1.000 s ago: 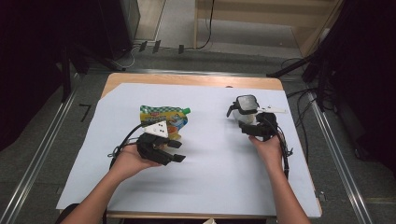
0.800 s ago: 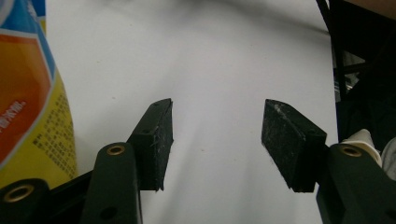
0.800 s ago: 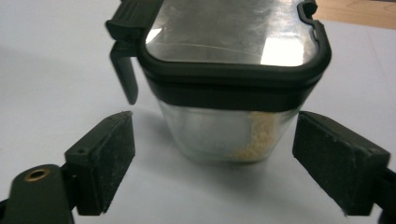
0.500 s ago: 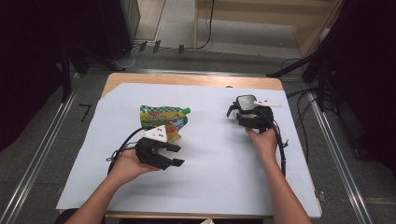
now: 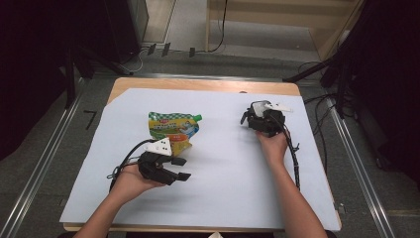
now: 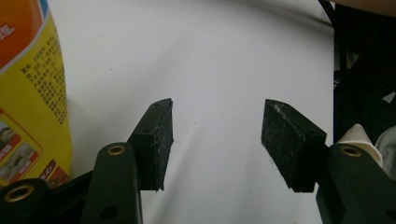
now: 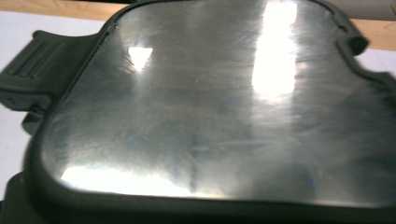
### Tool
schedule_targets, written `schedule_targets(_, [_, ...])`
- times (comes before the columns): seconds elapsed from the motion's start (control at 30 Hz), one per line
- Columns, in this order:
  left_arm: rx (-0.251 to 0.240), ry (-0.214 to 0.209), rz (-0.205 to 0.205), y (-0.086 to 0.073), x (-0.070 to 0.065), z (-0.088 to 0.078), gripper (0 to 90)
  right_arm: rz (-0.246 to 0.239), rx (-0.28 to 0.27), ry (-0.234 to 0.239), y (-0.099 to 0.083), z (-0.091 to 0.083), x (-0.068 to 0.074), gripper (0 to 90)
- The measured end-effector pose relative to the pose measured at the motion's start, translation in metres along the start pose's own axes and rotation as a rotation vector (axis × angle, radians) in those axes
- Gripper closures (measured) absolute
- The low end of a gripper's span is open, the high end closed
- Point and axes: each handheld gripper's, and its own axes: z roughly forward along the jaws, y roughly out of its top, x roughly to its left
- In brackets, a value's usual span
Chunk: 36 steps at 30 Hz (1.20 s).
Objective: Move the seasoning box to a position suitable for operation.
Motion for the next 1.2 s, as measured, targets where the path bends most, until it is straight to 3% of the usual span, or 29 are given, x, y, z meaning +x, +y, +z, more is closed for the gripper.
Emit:
schedule_targets(0.13, [-0.002, 0.008, -0.007, -0.002, -0.001, -0.003, 44.7, -0.03, -0.016, -0.031, -0.001, 0.003, 0.003, 13.3])
schedule_targets(0.43, [-0.002, 0.01, -0.005, -0.003, 0.0, -0.004, 44.7, -0.006, -0.014, -0.025, 0.0, 0.001, 0.001, 15.4])
schedule_targets(0.83, [0.0, -0.018, 0.0, 0.003, 0.0, 0.003, 44.4, -0.025, -0.011, 0.048, 0.006, -0.018, 0.012, 15.4])
schedule_targets(1.2, [0.001, -0.053, 0.001, 0.009, 0.003, 0.01, 44.3, -0.088, -0.002, 0.114, 0.001, -0.047, 0.029, 15.4])
